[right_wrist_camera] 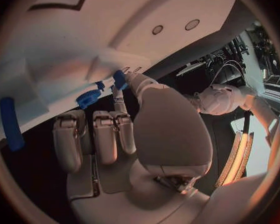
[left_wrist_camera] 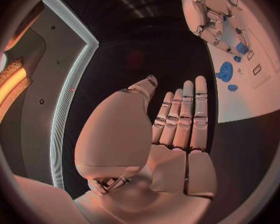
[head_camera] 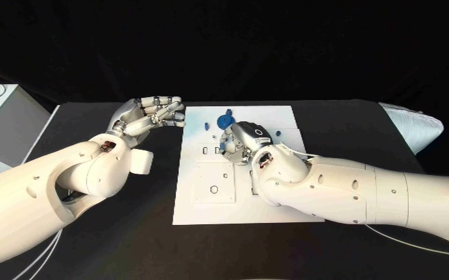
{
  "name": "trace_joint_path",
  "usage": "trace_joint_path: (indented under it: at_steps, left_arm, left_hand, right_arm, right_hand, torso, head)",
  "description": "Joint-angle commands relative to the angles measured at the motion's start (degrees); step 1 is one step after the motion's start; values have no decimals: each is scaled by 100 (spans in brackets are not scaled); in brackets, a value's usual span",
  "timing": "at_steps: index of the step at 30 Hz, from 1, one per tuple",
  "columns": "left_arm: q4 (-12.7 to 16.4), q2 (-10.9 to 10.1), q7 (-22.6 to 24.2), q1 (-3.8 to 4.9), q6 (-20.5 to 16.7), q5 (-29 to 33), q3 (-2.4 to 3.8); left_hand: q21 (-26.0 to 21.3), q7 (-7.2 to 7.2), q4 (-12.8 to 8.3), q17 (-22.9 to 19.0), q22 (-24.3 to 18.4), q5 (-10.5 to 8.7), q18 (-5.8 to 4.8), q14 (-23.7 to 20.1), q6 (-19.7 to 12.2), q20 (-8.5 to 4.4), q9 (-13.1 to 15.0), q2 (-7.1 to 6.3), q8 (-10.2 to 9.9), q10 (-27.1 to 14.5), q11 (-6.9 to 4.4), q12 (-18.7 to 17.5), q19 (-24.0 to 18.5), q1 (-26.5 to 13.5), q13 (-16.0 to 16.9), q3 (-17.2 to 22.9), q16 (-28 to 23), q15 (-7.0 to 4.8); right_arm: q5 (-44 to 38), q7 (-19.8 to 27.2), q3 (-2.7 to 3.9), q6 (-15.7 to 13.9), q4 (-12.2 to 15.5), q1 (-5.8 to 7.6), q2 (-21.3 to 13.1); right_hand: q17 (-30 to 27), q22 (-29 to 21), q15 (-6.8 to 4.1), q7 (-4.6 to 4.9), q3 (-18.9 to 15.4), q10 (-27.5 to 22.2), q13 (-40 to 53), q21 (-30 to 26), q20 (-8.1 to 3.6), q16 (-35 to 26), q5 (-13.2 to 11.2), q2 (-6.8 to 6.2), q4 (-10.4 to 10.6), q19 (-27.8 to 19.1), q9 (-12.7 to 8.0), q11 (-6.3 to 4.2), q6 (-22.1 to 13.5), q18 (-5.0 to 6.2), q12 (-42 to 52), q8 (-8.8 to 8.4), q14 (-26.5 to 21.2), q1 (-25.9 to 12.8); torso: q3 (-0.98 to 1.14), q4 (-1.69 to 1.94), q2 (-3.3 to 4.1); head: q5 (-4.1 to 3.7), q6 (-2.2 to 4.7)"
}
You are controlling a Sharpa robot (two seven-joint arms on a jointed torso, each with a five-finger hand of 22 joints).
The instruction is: Assemble the parts on the task board
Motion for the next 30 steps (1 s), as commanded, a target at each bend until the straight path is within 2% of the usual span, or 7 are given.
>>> trace_joint_path:
  at_steps: [1,21,30]
  left_arm:
    - [7,13,25,-2,95,-11,4]
    - [-6,23,18,-7,98,-11,4]
    - [-11,22,17,-10,100,-11,4]
  left_hand:
    - [34,78,-30,7,7,-33,-4,-43,46,6,-9,49,-20,42,-8,-38,-49,0,3,7,28,1]
    - [34,78,-30,7,7,-33,-4,-43,46,6,-9,49,-20,42,-8,-38,-49,0,3,7,28,1]
    - [62,79,-30,25,26,-33,-4,-52,47,8,-12,51,-25,43,-6,-43,-74,-18,1,8,31,3]
  right_arm:
    - [-93,-26,-10,116,-22,-21,11]
    - [-29,26,-33,262,-68,-42,33]
    - [-13,39,-39,229,-72,-46,26]
  right_hand:
    - [1477,1508,-29,-27,-31,598,1508,27,-35,17,11,2,18,595,-6,-32,27,-83,12,13,590,-28]
    - [1450,1508,-30,-15,-89,598,1508,27,-40,11,2,-73,38,595,-9,-25,-27,-83,12,14,584,-86]
    - [1426,1508,15,56,-244,598,1508,27,-11,4,2,-163,118,595,-51,33,-234,-83,12,-54,579,-174]
  torso:
    - [-5,-2,0]
    - [-4,-9,0]
    - [-6,-3,-2]
  head:
    - [7,-18]
    - [23,-31]
    - [27,-43]
